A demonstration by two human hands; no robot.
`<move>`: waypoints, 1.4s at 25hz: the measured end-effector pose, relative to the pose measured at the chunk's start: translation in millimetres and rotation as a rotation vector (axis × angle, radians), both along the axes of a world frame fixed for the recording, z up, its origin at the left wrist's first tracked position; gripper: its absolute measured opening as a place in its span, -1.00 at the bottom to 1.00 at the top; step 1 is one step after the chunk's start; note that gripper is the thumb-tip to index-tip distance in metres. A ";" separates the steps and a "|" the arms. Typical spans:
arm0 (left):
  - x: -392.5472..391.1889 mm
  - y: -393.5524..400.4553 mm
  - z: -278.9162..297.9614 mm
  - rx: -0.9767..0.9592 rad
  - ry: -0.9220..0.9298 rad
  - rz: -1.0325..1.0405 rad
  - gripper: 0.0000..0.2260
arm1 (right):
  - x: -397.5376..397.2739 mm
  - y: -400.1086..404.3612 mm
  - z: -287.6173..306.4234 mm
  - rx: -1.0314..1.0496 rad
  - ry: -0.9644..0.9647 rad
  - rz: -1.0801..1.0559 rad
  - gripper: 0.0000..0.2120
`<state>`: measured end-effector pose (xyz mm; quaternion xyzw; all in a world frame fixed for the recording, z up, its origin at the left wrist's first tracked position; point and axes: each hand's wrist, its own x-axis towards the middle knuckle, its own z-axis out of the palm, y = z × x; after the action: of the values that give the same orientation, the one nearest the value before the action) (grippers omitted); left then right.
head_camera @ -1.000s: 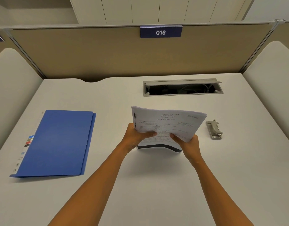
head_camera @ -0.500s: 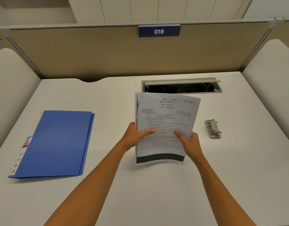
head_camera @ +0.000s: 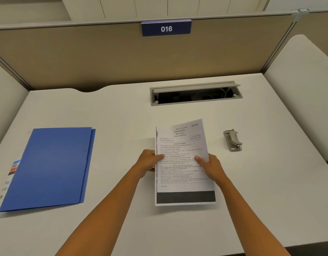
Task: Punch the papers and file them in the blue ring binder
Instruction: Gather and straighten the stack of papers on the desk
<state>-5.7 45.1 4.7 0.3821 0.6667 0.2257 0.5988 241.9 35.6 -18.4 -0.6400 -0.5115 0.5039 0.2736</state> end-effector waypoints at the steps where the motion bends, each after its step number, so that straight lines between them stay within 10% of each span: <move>1: 1.5 -1.3 -3.2 -0.005 0.011 0.004 -0.78 | 2.6 0.9 -3.2 -0.013 -0.018 0.005 -0.73; 15: 57.4 23.6 2.4 0.152 -0.173 0.134 -0.85 | 84.4 6.7 8.5 0.016 0.082 -0.272 -0.74; 35: 24.5 17.5 -37.4 0.330 0.297 0.374 -0.80 | 58.0 45.4 -3.4 0.165 -0.220 -0.170 -0.58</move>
<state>18.9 62.6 -32.7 0.3739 0.7600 0.3793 0.3725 299.9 81.1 -21.8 -0.7075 -0.5221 0.3623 0.3091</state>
